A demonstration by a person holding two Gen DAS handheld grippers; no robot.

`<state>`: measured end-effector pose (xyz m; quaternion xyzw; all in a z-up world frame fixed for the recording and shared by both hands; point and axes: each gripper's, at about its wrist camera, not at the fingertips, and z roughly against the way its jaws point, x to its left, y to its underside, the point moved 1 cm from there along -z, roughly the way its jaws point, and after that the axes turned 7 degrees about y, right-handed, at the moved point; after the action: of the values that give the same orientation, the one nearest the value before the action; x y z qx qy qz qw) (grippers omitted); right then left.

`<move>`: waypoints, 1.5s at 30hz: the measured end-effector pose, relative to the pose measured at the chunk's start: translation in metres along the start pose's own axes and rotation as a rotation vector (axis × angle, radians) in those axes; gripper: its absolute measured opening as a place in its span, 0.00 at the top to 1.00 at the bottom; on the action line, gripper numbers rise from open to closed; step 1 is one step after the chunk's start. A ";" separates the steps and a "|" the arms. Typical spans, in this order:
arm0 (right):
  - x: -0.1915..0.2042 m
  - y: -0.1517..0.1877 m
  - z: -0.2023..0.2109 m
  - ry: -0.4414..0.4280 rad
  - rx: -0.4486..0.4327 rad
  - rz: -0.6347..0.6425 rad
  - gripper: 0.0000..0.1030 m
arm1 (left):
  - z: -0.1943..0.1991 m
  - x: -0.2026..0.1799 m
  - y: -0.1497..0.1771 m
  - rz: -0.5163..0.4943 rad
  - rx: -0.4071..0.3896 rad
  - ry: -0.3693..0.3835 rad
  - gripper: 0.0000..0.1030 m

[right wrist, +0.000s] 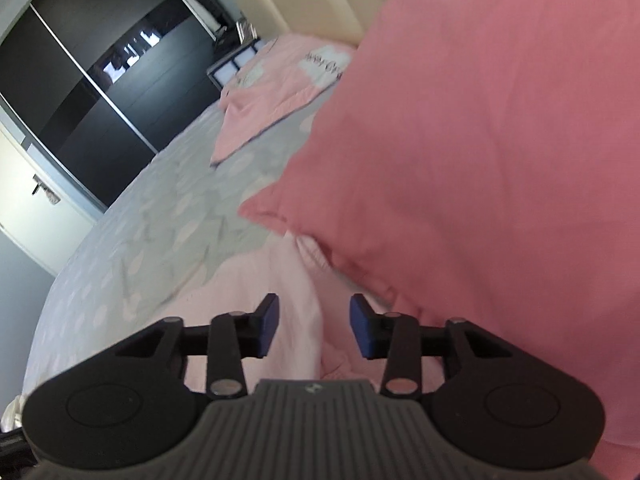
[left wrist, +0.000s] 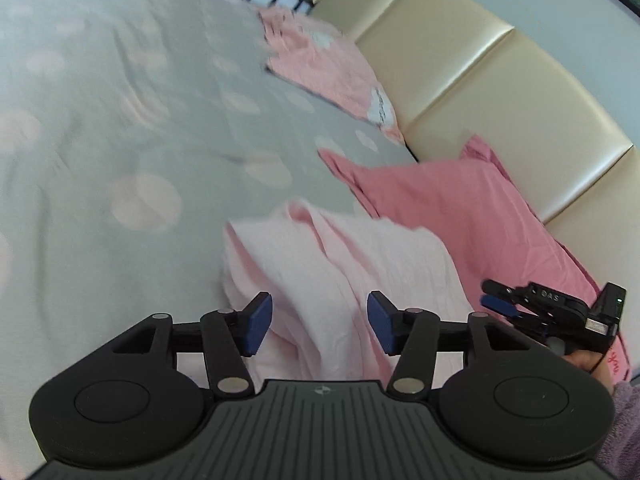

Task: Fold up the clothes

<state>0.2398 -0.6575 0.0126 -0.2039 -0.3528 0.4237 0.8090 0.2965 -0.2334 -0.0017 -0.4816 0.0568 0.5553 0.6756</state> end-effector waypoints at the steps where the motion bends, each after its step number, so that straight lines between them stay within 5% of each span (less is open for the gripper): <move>1: 0.004 -0.001 0.005 0.003 -0.020 0.018 0.68 | 0.007 -0.005 -0.002 -0.026 -0.024 -0.025 0.51; 4: 0.020 -0.001 0.017 -0.039 -0.068 0.050 0.79 | 0.022 -0.027 -0.005 -0.109 -0.093 -0.105 0.71; 15: 0.083 0.013 -0.024 -0.178 -0.066 0.110 0.84 | -0.044 -0.067 0.005 -0.168 -0.111 0.002 0.72; 19: 0.087 0.029 -0.061 -0.169 0.007 0.104 0.84 | -0.075 -0.047 0.009 -0.122 -0.072 -0.060 0.79; 22: 0.075 0.036 -0.082 -0.127 0.042 0.062 1.00 | -0.088 -0.015 0.013 -0.034 -0.032 -0.128 0.83; 25: 0.061 0.039 -0.103 -0.100 0.079 0.000 1.00 | -0.095 0.016 0.022 0.021 0.026 -0.157 0.84; 32: 0.058 0.038 -0.105 -0.030 0.039 -0.009 1.00 | -0.092 0.017 0.023 -0.027 0.047 -0.150 0.84; 36: 0.033 0.029 -0.088 0.142 0.016 -0.023 1.00 | -0.089 0.006 0.019 -0.121 0.078 -0.196 0.84; 39: 0.013 0.021 -0.065 0.118 -0.001 -0.011 0.93 | -0.071 -0.009 0.011 -0.184 0.069 -0.187 0.84; 45: 0.019 0.024 -0.008 -0.115 -0.031 0.057 0.76 | -0.028 -0.061 0.024 -0.308 0.022 -0.090 0.84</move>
<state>0.2404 -0.6283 0.0000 -0.2020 -0.3992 0.4520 0.7717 0.2669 -0.2978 0.0067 -0.4517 -0.0421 0.4654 0.7600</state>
